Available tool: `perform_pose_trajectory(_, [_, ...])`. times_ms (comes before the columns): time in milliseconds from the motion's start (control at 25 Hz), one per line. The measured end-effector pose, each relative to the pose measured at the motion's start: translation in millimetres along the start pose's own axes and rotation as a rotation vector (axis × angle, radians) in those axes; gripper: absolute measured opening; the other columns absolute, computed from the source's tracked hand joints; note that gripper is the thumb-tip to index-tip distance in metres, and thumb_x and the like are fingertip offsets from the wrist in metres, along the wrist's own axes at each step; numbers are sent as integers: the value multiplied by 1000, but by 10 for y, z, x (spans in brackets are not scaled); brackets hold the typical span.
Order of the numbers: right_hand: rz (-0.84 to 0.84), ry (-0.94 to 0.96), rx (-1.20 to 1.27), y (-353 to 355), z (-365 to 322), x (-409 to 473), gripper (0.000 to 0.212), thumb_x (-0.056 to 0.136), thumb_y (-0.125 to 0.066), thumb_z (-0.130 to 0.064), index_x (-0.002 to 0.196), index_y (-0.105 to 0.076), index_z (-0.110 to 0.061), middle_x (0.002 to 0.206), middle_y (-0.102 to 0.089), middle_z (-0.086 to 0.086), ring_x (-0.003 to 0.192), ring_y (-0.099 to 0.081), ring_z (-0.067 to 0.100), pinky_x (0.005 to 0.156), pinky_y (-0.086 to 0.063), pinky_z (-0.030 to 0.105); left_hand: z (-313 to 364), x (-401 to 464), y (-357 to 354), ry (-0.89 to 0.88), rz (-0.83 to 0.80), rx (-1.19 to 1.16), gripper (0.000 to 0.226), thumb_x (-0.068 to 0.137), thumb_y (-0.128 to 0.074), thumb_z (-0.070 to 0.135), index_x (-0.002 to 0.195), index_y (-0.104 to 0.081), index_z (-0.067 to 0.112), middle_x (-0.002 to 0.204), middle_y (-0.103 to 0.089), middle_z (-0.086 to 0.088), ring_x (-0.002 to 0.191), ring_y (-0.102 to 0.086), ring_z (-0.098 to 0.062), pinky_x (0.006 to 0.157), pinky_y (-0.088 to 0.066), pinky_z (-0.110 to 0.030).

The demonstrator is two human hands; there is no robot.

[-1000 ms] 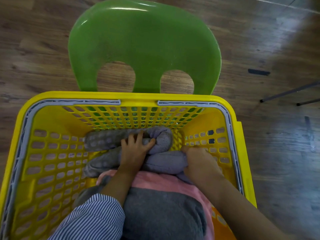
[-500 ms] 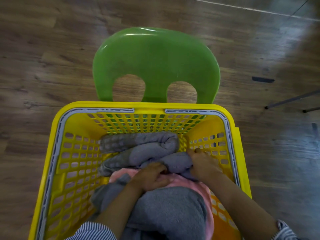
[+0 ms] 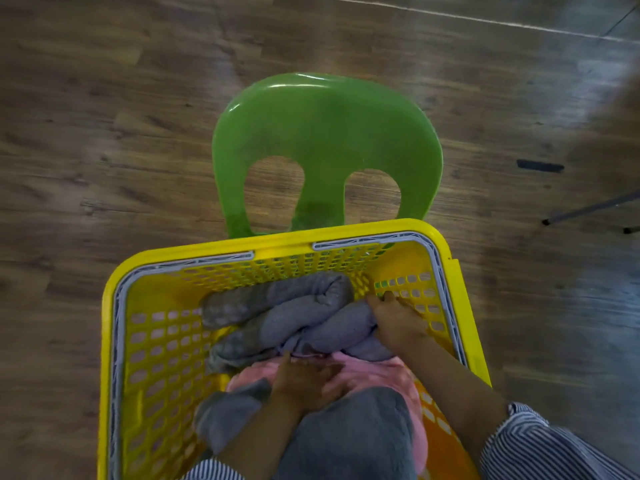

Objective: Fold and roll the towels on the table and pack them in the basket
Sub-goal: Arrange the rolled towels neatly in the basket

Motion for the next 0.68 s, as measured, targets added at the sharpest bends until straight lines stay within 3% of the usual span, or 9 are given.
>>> perform_pose_trajectory(80, [-9,5,-11,51,-17,0,50,85,-51,-11,132,-36,-17,119,-47,15,107,-54,36,80,-48,38,-21,-27,6,54,-31,-12,123,49,34,85,146,-27,41,153,-32,9,142,-26,-19,113,-4,-57])
perform_pose_trajectory(160, [17,22,-56,117,-88,-17,52,85,-53,-12,133,-35,-15,120,-49,16,107,-54,36,80,-48,39,-15,-52,58,99,-39,19,85,78,6,81,143,-32,41,150,-39,4,137,-35,-23,111,-16,-54])
perform_pose_trajectory(240, [42,38,-79,192,-185,-46,54,84,-54,-11,134,-34,-13,123,-48,16,110,-53,36,82,-48,39,-10,-72,75,134,-70,37,64,90,-12,71,142,-34,40,149,-41,1,135,-38,-26,109,-21,-50])
perform_pose_trajectory(400, [113,31,-68,561,-312,-129,46,87,-53,-13,131,-38,-13,125,-47,15,113,-50,35,81,-48,39,-35,-90,23,182,-136,12,68,92,-12,69,142,-38,32,151,-37,-6,137,-34,-32,110,-22,-48])
perform_pose_trajectory(600, [196,-74,-136,1036,-191,-155,37,89,-50,-11,126,-44,-12,123,-46,15,115,-48,34,85,-46,40,-144,3,-134,234,-221,-4,65,94,-14,64,151,-19,32,160,-15,0,146,-11,-27,116,-8,-52])
perform_pose_trajectory(680, [173,-57,-189,951,-173,-120,41,88,-51,-10,128,-42,-10,125,-43,15,116,-45,34,90,-42,43,-193,12,-143,245,-192,42,65,95,-15,62,149,-26,29,157,-23,-2,144,-19,-27,114,-16,-50])
Point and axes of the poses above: each hand's wrist, its own x-axis towards the middle knuckle, its own y-axis out of the back of the hand, z = x × y, the point moved 8 cm from there along x, towards the middle knuckle
